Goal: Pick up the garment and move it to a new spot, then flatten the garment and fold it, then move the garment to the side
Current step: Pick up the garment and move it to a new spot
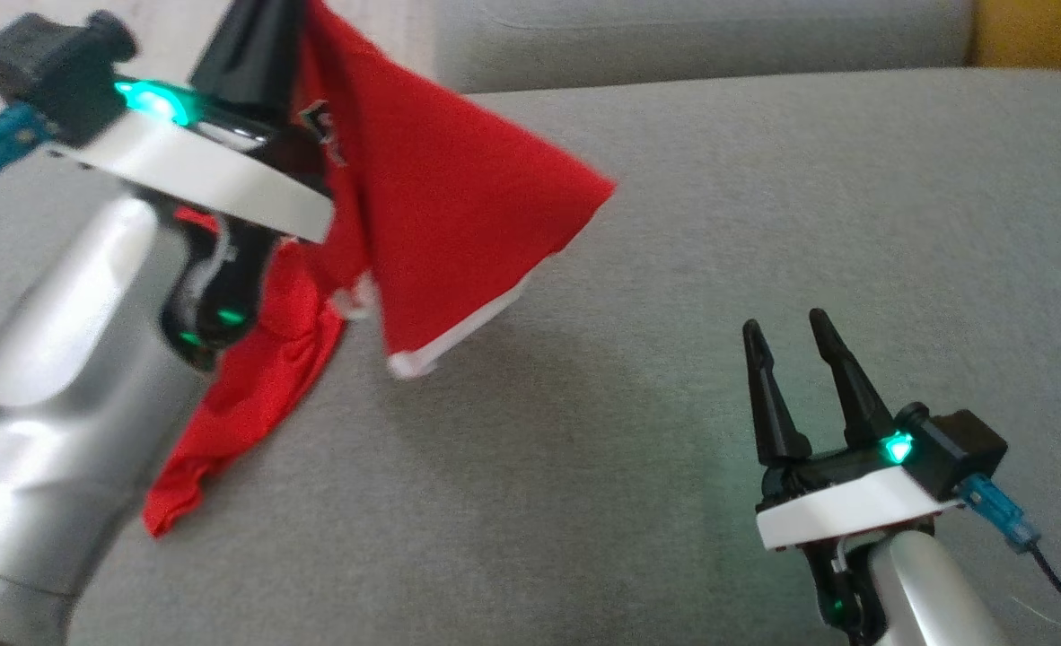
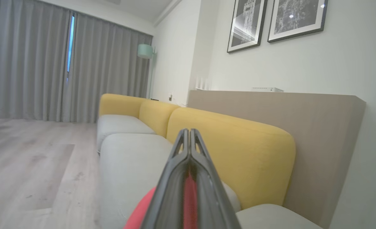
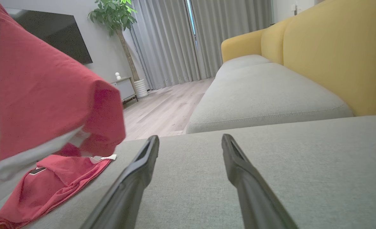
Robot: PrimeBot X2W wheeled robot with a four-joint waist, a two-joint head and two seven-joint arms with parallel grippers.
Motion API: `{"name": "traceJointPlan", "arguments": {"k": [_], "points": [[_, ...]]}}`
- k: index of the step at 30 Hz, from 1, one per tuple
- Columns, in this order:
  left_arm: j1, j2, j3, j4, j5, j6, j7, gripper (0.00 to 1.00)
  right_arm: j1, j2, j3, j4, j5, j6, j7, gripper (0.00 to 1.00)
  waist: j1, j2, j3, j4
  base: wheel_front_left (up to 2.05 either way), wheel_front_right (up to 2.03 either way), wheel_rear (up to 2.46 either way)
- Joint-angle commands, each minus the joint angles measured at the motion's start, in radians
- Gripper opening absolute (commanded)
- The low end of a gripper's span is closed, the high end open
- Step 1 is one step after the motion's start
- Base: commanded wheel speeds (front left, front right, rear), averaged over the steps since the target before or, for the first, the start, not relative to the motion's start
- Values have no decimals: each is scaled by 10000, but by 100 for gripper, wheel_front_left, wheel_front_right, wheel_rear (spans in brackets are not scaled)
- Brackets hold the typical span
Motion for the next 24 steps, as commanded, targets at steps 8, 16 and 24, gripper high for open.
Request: {"name": "traceJointPlan", "arguments": {"k": [8, 16, 24], "points": [[-794, -617, -435, -435, 431, 87, 332, 0, -809, -26, 189, -735, 351, 75, -109, 100, 0, -1, 804, -1618, 0, 0, 0], [-1472, -1566, -1070, 526, 932, 75, 344, 0, -1211, -26, 284, -1224, 864, 75, -109, 100, 0, -1, 1554, -3145, 0, 0, 0], [-1843, -2111, -1122, 1947, 1104, -116, -330, 100, -1216, -26, 174, -1415, 1017, 75, -109, 100, 0, -1, 1721, -3462, 0, 0, 0]]}}
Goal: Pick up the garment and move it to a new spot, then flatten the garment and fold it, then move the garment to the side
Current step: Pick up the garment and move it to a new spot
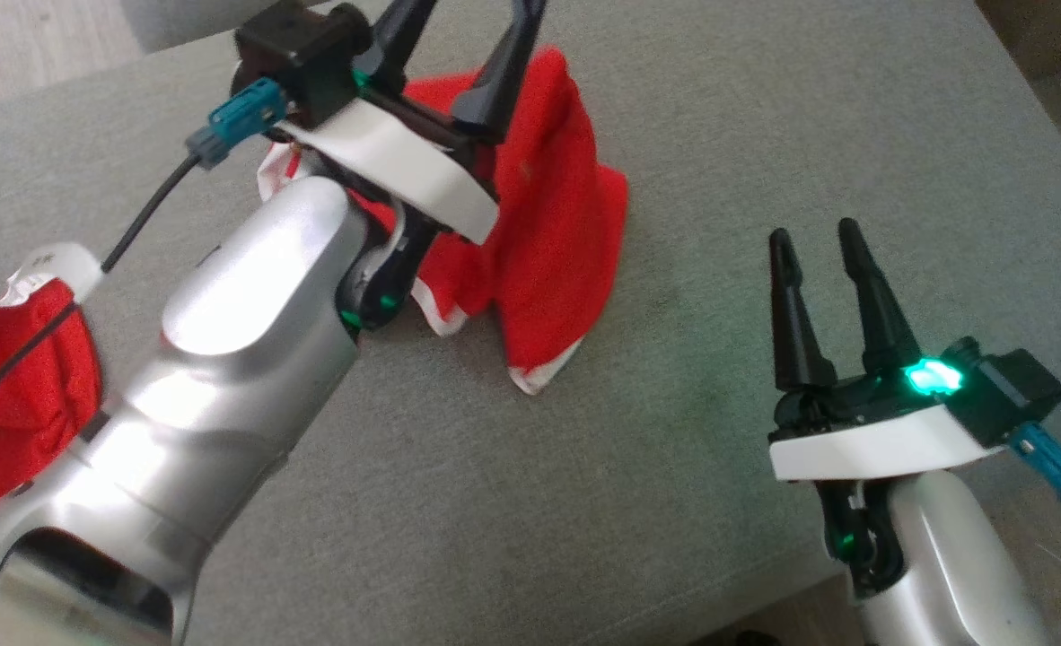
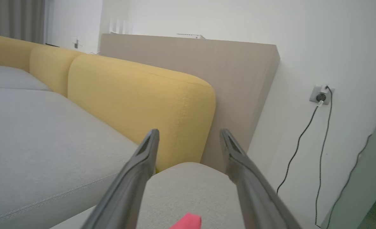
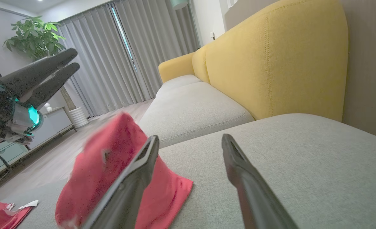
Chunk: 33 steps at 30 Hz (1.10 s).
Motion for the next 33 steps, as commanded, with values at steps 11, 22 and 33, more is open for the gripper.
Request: {"name": "traceJointPlan", "arguments": {"k": [11, 22, 33], "points": [[873, 1121, 1136, 317, 602, -188, -1046, 100, -143, -26, -461, -197, -666, 75, -107, 100, -3, 0, -636, 1754, 0, 0, 0], [5456, 1231, 3606, -1786, 2767, 375, -1067, 100, 526, -26, -949, 190, -1418, 75, -107, 100, -3, 0, -1661, 3422, 0, 0, 0], [8762, -464, 6168, -2801, 4592, -34, -1068, 100, 983, -26, -781, 359, -1433, 75, -107, 100, -3, 0, -1974, 3539, 0, 0, 0]]}}
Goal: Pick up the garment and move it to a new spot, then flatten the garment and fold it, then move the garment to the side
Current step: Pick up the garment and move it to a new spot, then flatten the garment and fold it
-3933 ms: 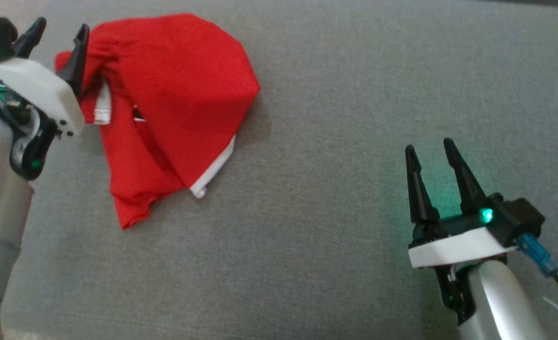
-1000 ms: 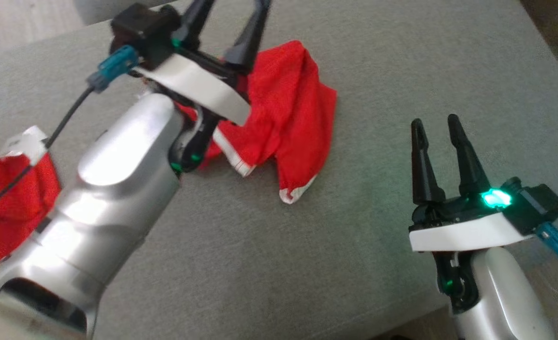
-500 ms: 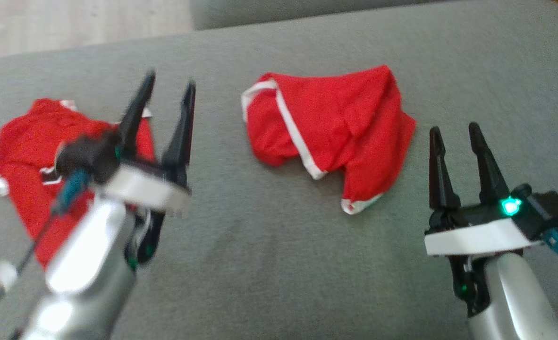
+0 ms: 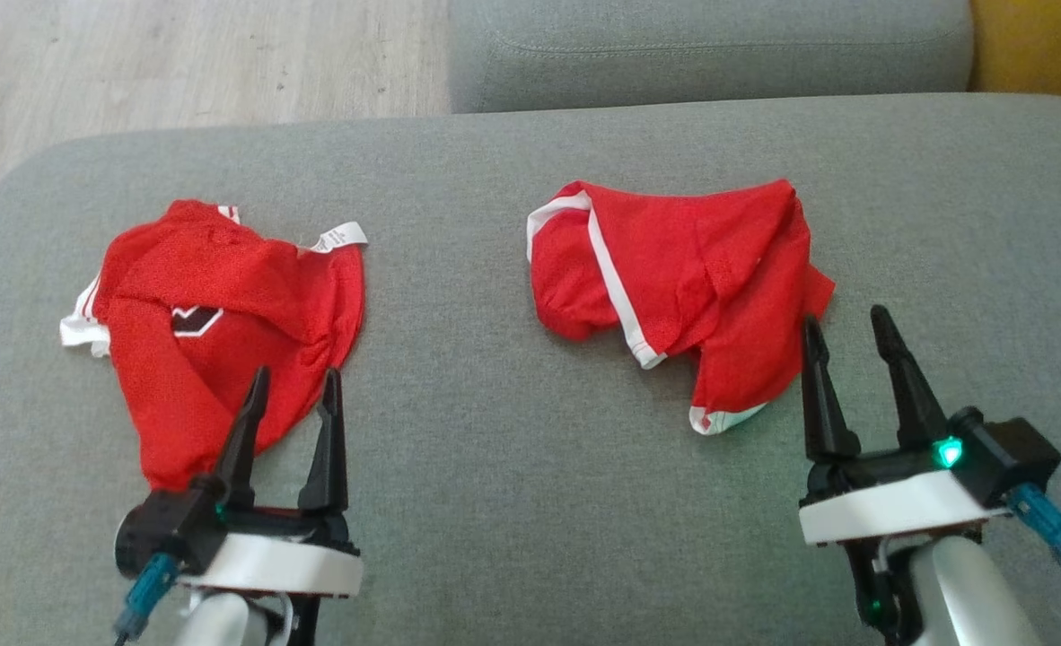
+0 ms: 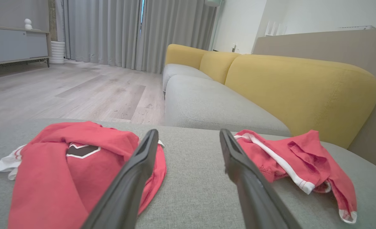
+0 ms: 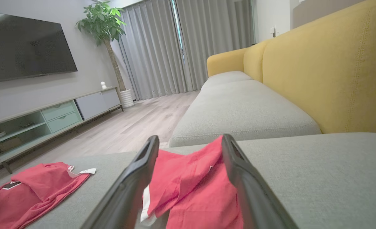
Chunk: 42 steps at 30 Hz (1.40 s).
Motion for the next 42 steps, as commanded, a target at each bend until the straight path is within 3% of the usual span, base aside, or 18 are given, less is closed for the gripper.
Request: {"name": "traceJointPlan", "arguments": {"k": [1, 9, 17, 28, 38, 39, 40, 41, 42], "points": [[-324, -176, 688, -399, 290, -193, -52, 100, -135, -35, 231, -255, -60, 75, -94, 100, 1, -1, 23, 15, 0, 0, 0], [-455, -689, 1156, -250, 862, -666, -52, 100, -304, -35, 597, 69, -561, 75, -94, 100, 1, -1, 147, 300, 0, 0, 0], [-571, -953, 1173, -1, 1013, -844, -53, 100, -1224, -35, 1145, 2359, -1089, 75, -45, 100, 1, -1, 531, 853, 0, 0, 0], [-747, -1078, 784, 213, 938, -870, -53, 100, -2781, -35, 1756, 5181, 1113, 75, 500, 100, 1, -1, 752, 1511, 0, 0, 0], [-800, -1110, 668, 239, 880, -871, -53, 100, -3843, -35, 2259, 6473, 2787, 75, 135, 100, 1, -1, 912, 1747, 0, 0, 0], [-808, -1112, 671, 243, 879, -871, -53, 100, -3918, -35, 2298, 6551, 2901, 75, 95, 89, 1, -1, 921, 1745, 0, 0, 0], [-815, -1114, 678, 245, 876, -871, -53, 100, -3983, -35, 2349, 6626, 2989, 75, 59, 55, 1, -1, 922, 1738, 0, 0, 0], [-820, -1116, 690, 249, 873, -871, -53, 100, -4046, -35, 2425, 6680, 3009, 75, 23, 0, 1, -1, 917, 1723, 0, 0, 0], [-819, -1117, 713, 254, 874, -871, -53, 100, -4097, -35, 2496, 6713, 3033, 75, -9, 0, 1, -1, 901, 1690, 0, 0, 0]]}}
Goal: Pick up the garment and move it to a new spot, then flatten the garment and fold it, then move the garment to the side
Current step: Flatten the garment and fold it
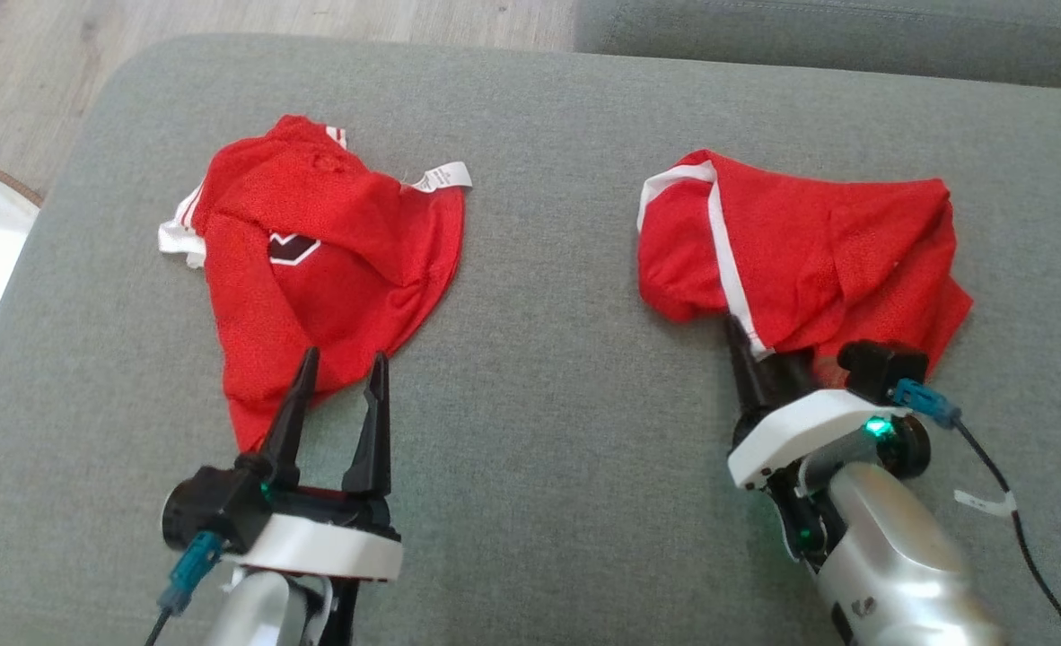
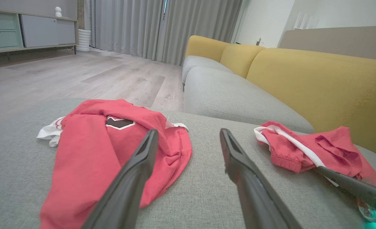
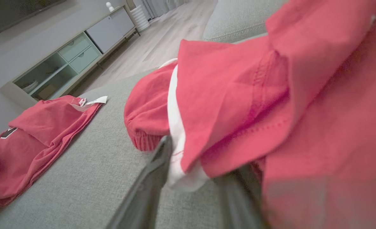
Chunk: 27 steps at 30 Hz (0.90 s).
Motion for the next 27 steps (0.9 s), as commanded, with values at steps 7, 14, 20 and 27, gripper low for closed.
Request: {"name": "traceJointPlan", "arguments": {"k": [7, 14, 20, 27], "points": [[-300, 18, 650, -340, -108, 16, -53, 100, -239, 13, 63, -901, -92, 75, -220, 0, -1, 0, -215, -733, 0, 0, 0], [-188, 13, 929, -469, -74, 16, -53, 100, 776, -107, -715, -1886, -910, 75, -218, 0, -1, 0, -559, -1747, 0, 0, 0], [-95, -2, 983, -568, -43, 16, -53, 100, 1850, -960, -1947, -3011, -1632, 75, 538, 0, -1, 0, -791, -2537, 0, 0, 0], [-145, -14, 889, -551, -40, 16, -53, 100, 2536, -992, -4085, -4060, -2482, 75, 1538, 100, -1, 0, -824, -2768, 0, 0, 0]]}}
